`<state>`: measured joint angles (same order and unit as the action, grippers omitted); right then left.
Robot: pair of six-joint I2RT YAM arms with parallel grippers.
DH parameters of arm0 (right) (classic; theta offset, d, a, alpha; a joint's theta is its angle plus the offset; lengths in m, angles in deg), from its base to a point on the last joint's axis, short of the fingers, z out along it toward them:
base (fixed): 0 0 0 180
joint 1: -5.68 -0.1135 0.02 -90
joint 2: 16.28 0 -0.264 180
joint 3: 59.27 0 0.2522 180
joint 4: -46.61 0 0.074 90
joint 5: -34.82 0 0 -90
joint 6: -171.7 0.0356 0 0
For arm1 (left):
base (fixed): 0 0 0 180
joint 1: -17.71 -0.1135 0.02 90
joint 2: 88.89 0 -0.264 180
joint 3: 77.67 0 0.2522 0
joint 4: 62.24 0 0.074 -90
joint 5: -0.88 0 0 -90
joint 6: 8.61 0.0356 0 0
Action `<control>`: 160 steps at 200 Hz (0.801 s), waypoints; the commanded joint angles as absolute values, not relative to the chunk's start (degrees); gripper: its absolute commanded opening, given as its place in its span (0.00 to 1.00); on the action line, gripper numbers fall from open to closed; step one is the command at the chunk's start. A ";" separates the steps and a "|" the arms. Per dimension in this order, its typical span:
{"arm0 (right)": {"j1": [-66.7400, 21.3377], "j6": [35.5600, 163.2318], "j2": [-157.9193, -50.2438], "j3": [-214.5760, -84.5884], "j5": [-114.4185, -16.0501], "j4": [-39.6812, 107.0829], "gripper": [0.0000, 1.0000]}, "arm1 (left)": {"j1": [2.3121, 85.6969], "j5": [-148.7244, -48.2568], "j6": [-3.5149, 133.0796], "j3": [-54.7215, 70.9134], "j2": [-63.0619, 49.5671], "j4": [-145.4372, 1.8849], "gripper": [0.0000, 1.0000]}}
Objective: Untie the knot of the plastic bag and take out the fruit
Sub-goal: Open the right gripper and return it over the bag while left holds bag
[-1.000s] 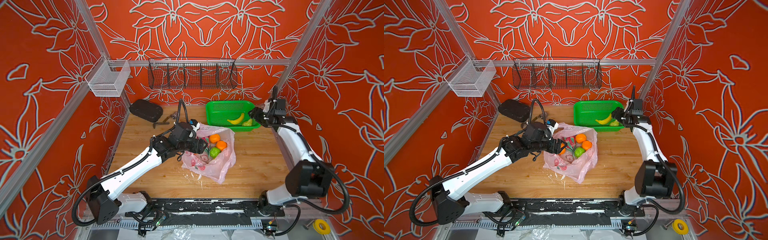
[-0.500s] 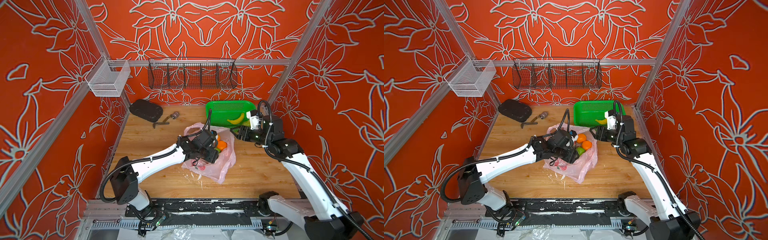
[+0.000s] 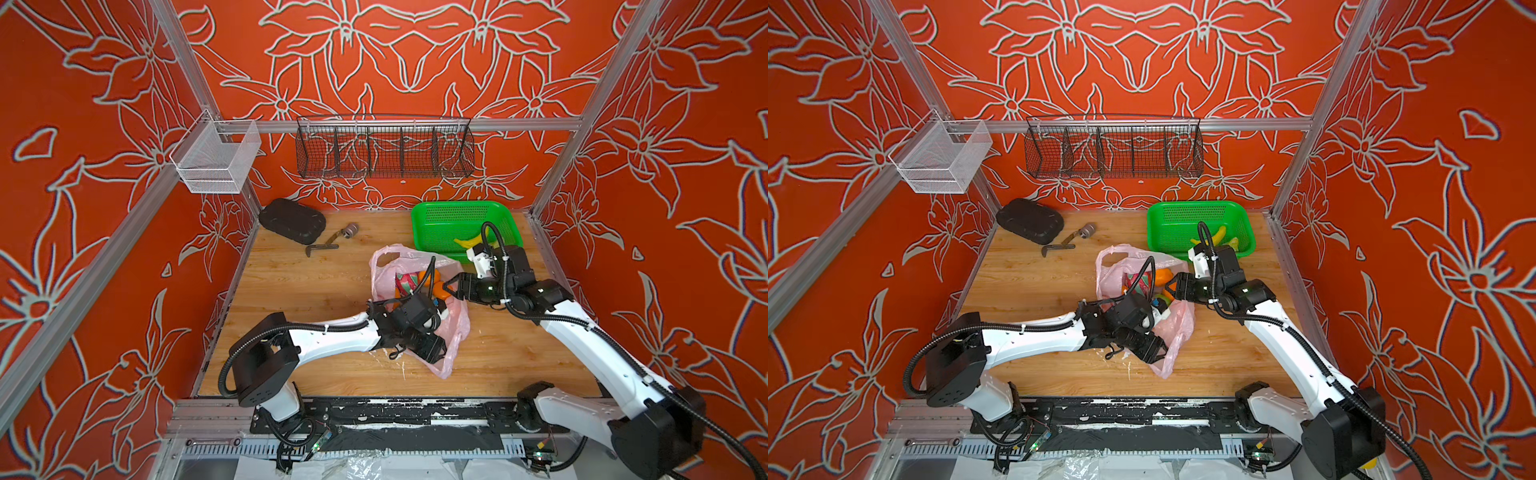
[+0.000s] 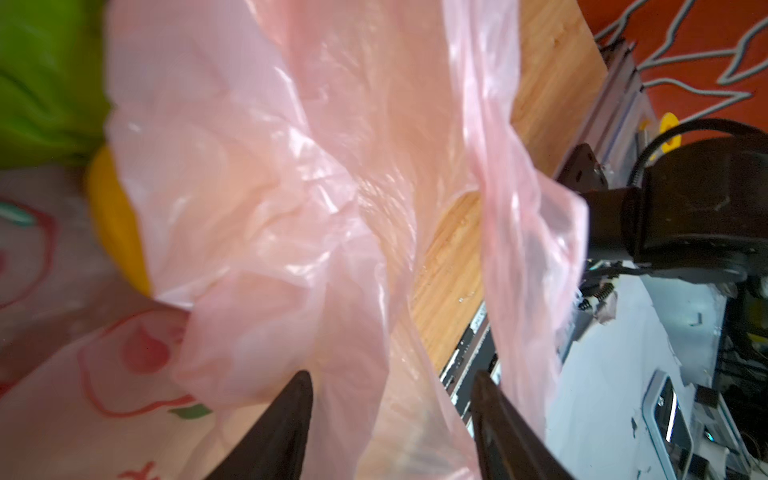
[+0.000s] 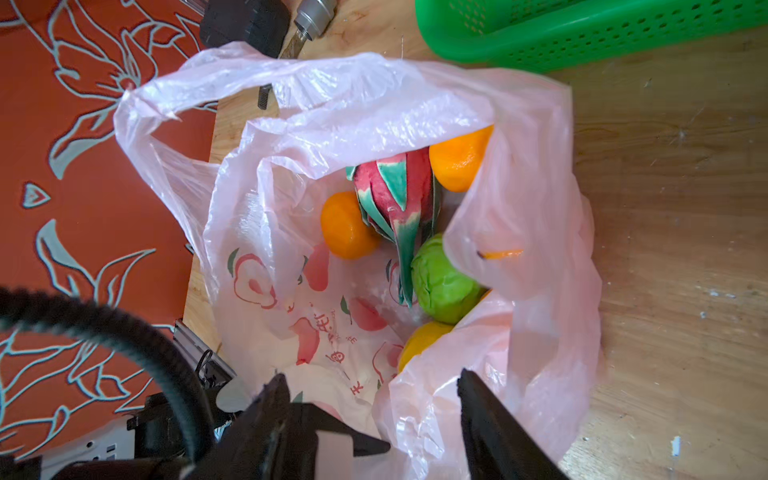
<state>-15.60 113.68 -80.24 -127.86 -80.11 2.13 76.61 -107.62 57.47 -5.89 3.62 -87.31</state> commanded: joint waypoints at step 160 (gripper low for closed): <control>-20.89 115.33 -77.53 -127.87 -74.15 5.59 0.63 | 72.44 -87.16 55.62 -7.64 -14.47 -97.83 0.90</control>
